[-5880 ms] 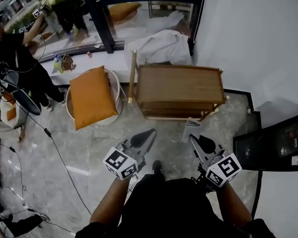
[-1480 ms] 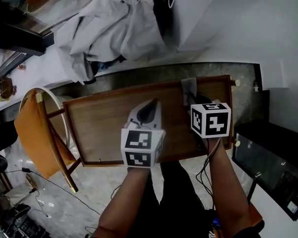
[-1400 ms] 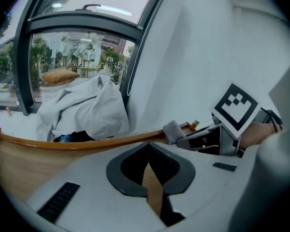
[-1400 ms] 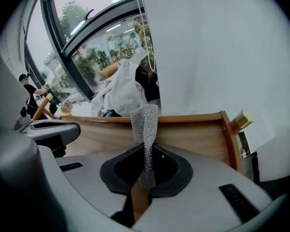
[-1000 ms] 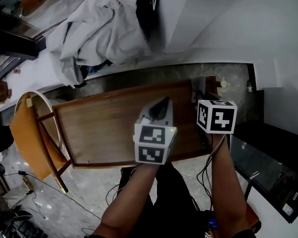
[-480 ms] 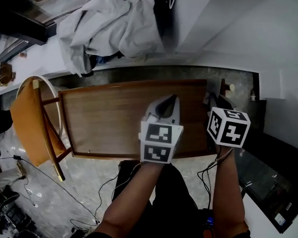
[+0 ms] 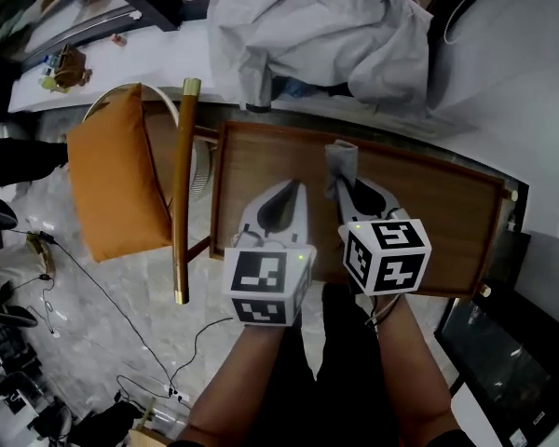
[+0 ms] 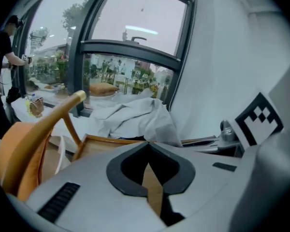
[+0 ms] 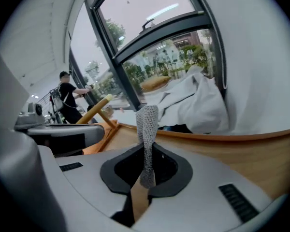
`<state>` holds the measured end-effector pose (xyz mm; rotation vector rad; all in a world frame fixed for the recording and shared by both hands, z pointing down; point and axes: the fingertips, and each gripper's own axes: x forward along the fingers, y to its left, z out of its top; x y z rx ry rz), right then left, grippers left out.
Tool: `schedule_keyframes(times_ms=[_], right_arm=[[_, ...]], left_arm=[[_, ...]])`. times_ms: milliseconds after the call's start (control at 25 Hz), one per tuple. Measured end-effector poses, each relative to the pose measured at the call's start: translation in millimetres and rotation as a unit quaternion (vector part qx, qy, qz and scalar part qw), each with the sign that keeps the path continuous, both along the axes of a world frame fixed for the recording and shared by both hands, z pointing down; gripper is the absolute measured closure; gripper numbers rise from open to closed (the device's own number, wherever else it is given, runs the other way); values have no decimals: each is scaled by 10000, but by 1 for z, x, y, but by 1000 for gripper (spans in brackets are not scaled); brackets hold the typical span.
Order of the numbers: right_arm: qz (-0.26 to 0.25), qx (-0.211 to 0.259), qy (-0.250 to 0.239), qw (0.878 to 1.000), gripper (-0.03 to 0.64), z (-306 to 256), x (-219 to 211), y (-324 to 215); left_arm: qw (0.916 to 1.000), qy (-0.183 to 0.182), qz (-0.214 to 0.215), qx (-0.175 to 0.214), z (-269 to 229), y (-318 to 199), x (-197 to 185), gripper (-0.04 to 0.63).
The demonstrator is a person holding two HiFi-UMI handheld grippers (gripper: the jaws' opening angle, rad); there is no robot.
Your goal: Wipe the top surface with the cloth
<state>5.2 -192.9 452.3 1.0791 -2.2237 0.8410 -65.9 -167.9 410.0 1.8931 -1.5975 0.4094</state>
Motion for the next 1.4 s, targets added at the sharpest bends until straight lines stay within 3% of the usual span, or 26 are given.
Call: schedule_keyframes(times_ms=[160,360,800,1120,1400], right_arm=[[-242,-114,-203,9994,580,7,-73,17],[-335,-315,-454,9979,580,18,-138,30],[-273,-768,-396,9959,580,56,-188,38],[-225,-823,498,9951,580,81,-160,40],[101,-893,832,9925,580,79,-100,37]], left_arm=[[9996,-83,-266,-22,-9,20,-59,584],[9993,-125,-333,76,-22,33,-102,584],[9990,-1,-312,315,-38,31,-134,584],[9996,72,-198,200,-26,34,-127,584],[9999,124,-2,-41,-5,33,-93,584]])
